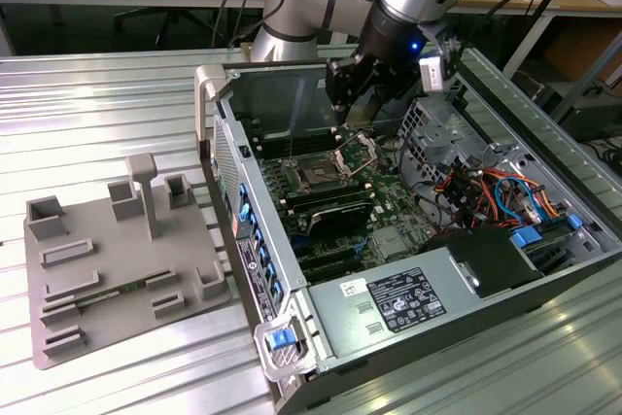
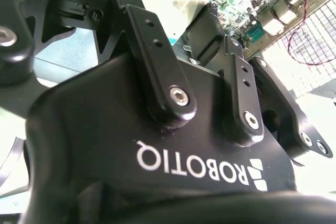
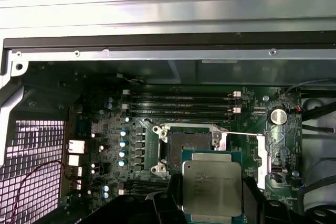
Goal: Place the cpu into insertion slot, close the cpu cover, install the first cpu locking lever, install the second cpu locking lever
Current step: 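Place the cpu into insertion slot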
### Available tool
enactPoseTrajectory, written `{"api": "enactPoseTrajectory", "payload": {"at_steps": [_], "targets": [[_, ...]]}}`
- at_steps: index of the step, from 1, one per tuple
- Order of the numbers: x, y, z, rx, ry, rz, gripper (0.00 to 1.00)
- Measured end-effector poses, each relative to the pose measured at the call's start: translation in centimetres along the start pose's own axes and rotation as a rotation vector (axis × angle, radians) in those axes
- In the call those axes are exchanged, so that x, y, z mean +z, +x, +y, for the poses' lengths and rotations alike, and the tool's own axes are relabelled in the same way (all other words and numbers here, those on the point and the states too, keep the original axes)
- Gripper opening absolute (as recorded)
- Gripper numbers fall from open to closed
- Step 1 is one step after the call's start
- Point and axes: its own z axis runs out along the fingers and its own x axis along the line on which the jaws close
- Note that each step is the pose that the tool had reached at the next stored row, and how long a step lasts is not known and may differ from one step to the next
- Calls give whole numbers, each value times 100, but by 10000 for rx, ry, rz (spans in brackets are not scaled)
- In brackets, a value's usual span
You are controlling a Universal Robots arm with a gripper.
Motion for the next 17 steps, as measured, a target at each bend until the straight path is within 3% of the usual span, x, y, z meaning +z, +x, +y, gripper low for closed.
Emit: {"api": "enactPoseTrajectory", "payload": {"at_steps": [17], "targets": [[50,0,-5,0,0,0,55]]}}
